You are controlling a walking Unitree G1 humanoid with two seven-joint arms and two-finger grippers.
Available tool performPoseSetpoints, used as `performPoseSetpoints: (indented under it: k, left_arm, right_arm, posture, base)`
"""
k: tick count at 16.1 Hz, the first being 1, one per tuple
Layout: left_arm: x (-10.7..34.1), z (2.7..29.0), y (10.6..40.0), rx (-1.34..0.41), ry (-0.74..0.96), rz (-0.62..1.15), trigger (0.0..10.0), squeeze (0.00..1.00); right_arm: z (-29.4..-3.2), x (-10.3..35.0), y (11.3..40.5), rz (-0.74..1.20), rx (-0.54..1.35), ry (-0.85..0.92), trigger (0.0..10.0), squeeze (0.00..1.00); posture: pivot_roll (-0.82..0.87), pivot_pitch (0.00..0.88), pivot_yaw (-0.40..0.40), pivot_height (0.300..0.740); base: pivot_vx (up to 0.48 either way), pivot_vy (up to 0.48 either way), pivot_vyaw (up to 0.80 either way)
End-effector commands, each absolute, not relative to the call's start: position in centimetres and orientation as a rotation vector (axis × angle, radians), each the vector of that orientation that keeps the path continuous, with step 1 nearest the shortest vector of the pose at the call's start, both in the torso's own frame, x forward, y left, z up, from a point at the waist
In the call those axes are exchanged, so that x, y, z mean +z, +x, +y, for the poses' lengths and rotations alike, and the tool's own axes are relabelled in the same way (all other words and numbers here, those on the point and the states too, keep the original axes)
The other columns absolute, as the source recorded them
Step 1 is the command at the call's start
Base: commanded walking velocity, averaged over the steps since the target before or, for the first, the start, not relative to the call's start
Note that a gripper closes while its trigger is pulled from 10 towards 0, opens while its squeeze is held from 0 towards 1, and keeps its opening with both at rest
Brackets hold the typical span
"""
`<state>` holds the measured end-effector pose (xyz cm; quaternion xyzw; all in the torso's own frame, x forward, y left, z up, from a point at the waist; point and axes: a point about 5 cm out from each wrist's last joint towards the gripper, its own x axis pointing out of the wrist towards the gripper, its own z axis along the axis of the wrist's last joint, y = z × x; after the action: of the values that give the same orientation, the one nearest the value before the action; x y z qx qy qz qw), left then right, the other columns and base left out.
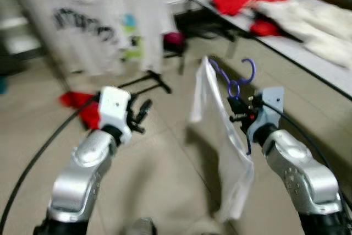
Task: Hang hanger
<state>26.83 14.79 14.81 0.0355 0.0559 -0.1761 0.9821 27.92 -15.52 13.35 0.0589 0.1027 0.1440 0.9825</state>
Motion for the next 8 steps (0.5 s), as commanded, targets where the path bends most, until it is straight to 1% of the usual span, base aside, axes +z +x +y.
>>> performPoseSetpoints:
  k: [1, 3, 5, 6, 7, 8]
  left_arm:
    - [15.20, 15.20, 27.09, -0.341, 0.093, 0.098, 10.0, 0.00]
    - [15.25, 15.16, 27.27, -0.346, 0.099, 0.096, 10.0, 0.00]
    - [15.38, 15.15, 27.55, -0.353, 0.114, 0.090, 10.0, 0.00]
    - [15.41, 15.27, 27.61, -0.355, 0.131, 0.089, 10.0, 0.00]
    - [15.17, 15.18, 27.58, -0.380, 0.050, 0.111, 10.0, 0.00]
    - [15.21, 14.73, 27.41, -0.448, -0.015, 0.101, 10.0, 0.26]
  right_arm:
    - [-15.45, 14.72, 28.50, 0.134, 0.298, 0.115, 10.0, 0.00]
    - [-15.49, 14.60, 28.60, 0.127, 0.296, 0.112, 10.0, 0.00]
    - [-15.42, 14.78, 28.64, 0.114, 0.289, 0.119, 10.0, 0.00]
    - [-15.18, 14.81, 28.60, 0.109, 0.291, 0.124, 10.0, 0.00]
    - [-15.05, 14.92, 28.43, 0.101, 0.296, 0.115, 10.0, 0.00]
    - [-15.15, 15.04, 28.19, 0.089, 0.287, 0.156, 10.0, 0.00]
  posture:
    - [-0.06, 0.025, -0.032, 0.740]
    - [-0.07, 0.023, -0.021, 0.740]
    - [-0.06, 0.025, -0.028, 0.740]
    - [-0.07, 0.012, -0.017, 0.740]
    - [-0.08, 0.003, 0.000, 0.740]
    - [-0.09, 0.000, 0.011, 0.740]
  base:
    - [0.000, -0.480, 0.79]
    - [0.000, -0.480, 0.79]
    - [0.000, -0.480, 0.79]
    - [0.000, -0.480, 0.79]
    - [0.000, 0.000, 0.73]
    - [0.000, 0.000, 0.00]
